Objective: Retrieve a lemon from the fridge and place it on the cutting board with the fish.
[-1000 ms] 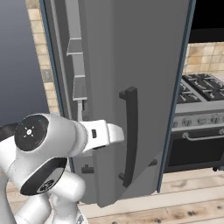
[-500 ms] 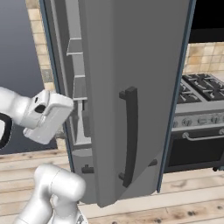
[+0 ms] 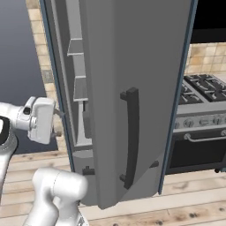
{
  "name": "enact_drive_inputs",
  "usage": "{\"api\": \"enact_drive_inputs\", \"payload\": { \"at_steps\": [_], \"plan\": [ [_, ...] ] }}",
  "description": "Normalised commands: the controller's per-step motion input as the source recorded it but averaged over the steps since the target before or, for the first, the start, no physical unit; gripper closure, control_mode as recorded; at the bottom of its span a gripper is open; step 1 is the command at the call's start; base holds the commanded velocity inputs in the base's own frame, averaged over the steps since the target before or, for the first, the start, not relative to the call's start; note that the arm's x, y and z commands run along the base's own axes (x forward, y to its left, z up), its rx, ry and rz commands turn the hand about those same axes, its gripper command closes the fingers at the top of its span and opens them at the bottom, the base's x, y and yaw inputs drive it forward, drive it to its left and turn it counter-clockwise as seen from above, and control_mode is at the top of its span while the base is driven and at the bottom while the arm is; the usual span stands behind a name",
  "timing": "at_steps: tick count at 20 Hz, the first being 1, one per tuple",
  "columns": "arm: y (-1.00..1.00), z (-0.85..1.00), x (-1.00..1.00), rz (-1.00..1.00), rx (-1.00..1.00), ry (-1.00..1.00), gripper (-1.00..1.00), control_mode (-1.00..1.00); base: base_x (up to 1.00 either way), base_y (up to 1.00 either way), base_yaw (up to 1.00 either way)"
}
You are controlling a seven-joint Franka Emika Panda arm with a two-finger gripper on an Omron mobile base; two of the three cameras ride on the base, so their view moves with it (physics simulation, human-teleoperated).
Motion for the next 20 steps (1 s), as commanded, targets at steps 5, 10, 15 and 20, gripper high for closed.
{"api": "enact_drive_inputs", "payload": {
  "at_steps": [5,10,15,20],
  "plan": [
    [-0.56,-0.51,0.88,0.0,0.03,0.07,-1.0,-1.0,0.0,0.0,0.0],
    [-0.48,-0.36,0.75,0.0,0.06,0.05,-1.0,-1.0,0.0,0.0,0.0],
    [-0.51,-0.13,0.07,0.0,0.02,0.0,-1.0,-1.0,0.0,0.0,0.0],
    [-0.72,-0.01,-0.39,0.0,0.0,0.0,-1.0,-1.0,0.0,0.0,0.0]
  ]
}}
